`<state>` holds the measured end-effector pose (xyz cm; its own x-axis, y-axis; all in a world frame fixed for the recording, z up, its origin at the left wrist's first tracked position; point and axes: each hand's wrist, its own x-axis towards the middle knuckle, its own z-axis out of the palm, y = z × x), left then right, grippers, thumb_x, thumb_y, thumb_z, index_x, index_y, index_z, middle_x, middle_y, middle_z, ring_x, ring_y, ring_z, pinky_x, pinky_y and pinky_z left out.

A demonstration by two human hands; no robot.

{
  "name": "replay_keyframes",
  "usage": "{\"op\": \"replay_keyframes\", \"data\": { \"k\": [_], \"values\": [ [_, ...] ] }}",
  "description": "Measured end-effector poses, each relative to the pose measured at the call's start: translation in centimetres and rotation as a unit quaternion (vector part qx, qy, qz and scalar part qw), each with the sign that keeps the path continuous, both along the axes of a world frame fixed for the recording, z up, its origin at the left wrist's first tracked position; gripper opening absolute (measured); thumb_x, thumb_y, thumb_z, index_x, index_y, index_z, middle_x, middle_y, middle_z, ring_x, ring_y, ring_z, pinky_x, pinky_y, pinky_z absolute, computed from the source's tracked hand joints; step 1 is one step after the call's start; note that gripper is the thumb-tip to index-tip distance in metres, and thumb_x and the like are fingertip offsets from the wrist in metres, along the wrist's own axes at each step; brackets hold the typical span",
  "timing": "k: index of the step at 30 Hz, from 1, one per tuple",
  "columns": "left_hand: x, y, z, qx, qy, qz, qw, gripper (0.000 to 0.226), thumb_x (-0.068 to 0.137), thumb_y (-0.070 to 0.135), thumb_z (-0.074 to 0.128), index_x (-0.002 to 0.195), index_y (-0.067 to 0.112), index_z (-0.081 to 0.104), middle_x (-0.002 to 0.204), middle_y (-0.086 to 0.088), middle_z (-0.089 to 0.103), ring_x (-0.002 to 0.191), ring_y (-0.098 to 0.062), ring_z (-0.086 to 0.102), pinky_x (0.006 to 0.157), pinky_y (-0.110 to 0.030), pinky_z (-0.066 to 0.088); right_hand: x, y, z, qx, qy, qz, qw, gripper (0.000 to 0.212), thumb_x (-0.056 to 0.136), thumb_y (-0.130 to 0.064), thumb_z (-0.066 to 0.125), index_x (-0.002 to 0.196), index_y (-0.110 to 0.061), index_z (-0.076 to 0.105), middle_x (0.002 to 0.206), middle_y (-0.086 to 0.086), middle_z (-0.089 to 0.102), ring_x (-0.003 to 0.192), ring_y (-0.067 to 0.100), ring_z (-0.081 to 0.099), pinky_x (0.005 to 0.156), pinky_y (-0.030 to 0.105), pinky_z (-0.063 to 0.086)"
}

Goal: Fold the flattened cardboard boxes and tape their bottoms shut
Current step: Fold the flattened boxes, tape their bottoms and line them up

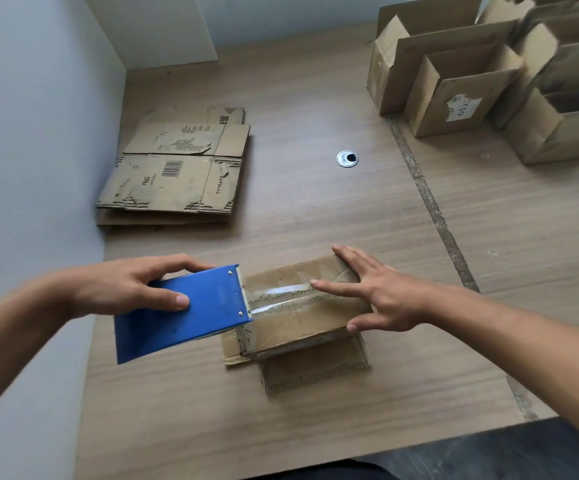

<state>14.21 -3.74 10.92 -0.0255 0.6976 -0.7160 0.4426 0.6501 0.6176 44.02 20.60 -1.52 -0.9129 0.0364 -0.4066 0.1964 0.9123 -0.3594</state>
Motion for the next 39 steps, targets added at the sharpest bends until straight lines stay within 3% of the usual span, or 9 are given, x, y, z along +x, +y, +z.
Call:
{"op": "replay_keyframes", "data": {
  "k": [3, 7, 10, 17, 19, 22, 25, 31, 39],
  "values": [
    [-0.2, -0.1, -1.2, -0.008, 0.018, -0.005, 1.0, 0.043, 0.091, 0.028, 0.065, 0.12, 0.058, 0.055, 0.119, 0.013, 0.069, 0.108, -0.013, 0.067, 0.101, -0.038, 0.049, -0.3, -0.2, 0.8, 0.032, -0.042, 0.013, 0.999, 0.081, 0.091, -0.066, 0.052, 0.127, -0.078, -0.02, 0.157, 0.002, -0.039, 0.148, 0.024, -0.029, 0.12, 0.053, 0.015],
    [-0.1, -0.1, -2.3, -0.009, 0.041, -0.013, 0.999, 0.043, 0.094, 0.028, 0.067, 0.119, 0.06, 0.054, 0.116, 0.021, 0.068, 0.102, -0.004, 0.066, 0.088, -0.02, 0.048, -0.6, -0.6, 1.5, 0.08, -0.075, 0.03, 0.994, 0.079, 0.093, -0.067, 0.044, 0.133, -0.072, -0.024, 0.153, 0.007, -0.044, 0.147, 0.029, -0.03, 0.119, 0.056, 0.012],
    [-0.3, -0.2, -3.0, -0.01, 0.058, -0.027, 0.998, 0.044, 0.086, 0.043, 0.069, 0.118, 0.065, 0.05, 0.116, 0.023, 0.067, 0.103, -0.003, 0.065, 0.095, -0.029, 0.047, -0.8, -0.9, 1.8, 0.106, -0.091, 0.041, 0.989, 0.077, 0.094, -0.068, 0.04, 0.135, -0.069, -0.026, 0.152, 0.011, -0.046, 0.147, 0.03, -0.03, 0.12, 0.059, 0.007],
    [-0.2, -0.8, -3.8, 0.006, 0.061, -0.023, 0.998, 0.047, 0.083, 0.045, 0.065, 0.128, 0.053, 0.052, 0.117, 0.025, 0.065, 0.104, -0.001, 0.064, 0.095, -0.03, 0.046, -0.2, -2.3, 2.2, 0.117, -0.085, 0.007, 0.989, 0.077, 0.099, -0.059, 0.037, 0.133, -0.066, -0.032, 0.147, 0.01, -0.05, 0.138, 0.03, -0.043, 0.12, 0.059, -0.006],
    [-0.3, -0.8, -4.0, 0.008, 0.068, -0.027, 0.997, 0.051, 0.079, 0.049, 0.062, 0.128, 0.054, 0.052, 0.118, 0.025, 0.065, 0.104, -0.002, 0.063, 0.095, -0.03, 0.046, 0.5, -3.4, 1.6, 0.146, -0.016, 0.002, 0.989, 0.08, 0.1, -0.048, 0.044, 0.142, -0.061, -0.023, 0.155, 0.012, -0.039, 0.143, 0.035, -0.033, 0.12, 0.063, 0.005],
    [-0.5, -0.8, -4.2, 0.016, 0.071, -0.044, 0.996, 0.051, 0.079, 0.049, 0.062, 0.129, 0.05, 0.053, 0.12, 0.027, 0.063, 0.106, 0.001, 0.061, 0.096, -0.029, 0.045, 0.9, -6.2, 0.6, 0.197, 0.146, -0.007, 0.97, 0.092, 0.076, -0.036, 0.071, 0.156, -0.031, 0.025, 0.163, 0.018, 0.018, 0.148, 0.039, 0.022, 0.11, 0.059, 0.036],
    [-0.5, -1.0, -4.4, 0.018, 0.078, -0.059, 0.995, 0.052, 0.079, 0.051, 0.061, 0.131, 0.05, 0.051, 0.122, 0.026, 0.063, 0.108, 0.0, 0.061, 0.101, -0.033, 0.045, -0.6, -10.1, -0.3, 0.187, 0.214, -0.042, 0.958, 0.089, 0.068, -0.044, 0.081, 0.145, -0.014, 0.047, 0.152, 0.013, 0.044, 0.139, 0.034, 0.044, 0.109, 0.052, 0.039],
    [-0.6, -1.0, -4.7, 0.023, 0.098, -0.071, 0.992, 0.051, 0.077, 0.058, 0.06, 0.126, 0.064, 0.045, 0.118, 0.026, 0.064, 0.104, -0.003, 0.063, 0.1, -0.038, 0.046, -1.8, -13.1, -4.2, 0.196, 0.254, -0.098, 0.942, 0.05, 0.094, -0.038, 0.049, 0.138, -0.015, 0.058, 0.146, 0.005, 0.054, 0.135, 0.026, 0.05, 0.108, 0.045, 0.037],
    [-0.4, -0.5, -3.3, 0.039, 0.063, -0.051, 0.996, 0.046, 0.08, 0.053, 0.064, 0.122, 0.064, 0.049, 0.117, 0.025, 0.066, 0.103, -0.004, 0.065, 0.1, -0.039, 0.047, -0.7, -12.7, -5.0, 0.22, 0.287, -0.175, 0.916, 0.055, 0.091, -0.053, 0.053, 0.145, -0.042, 0.047, 0.156, 0.017, 0.037, 0.144, 0.034, 0.036, 0.111, 0.048, 0.034]
  ]
}}
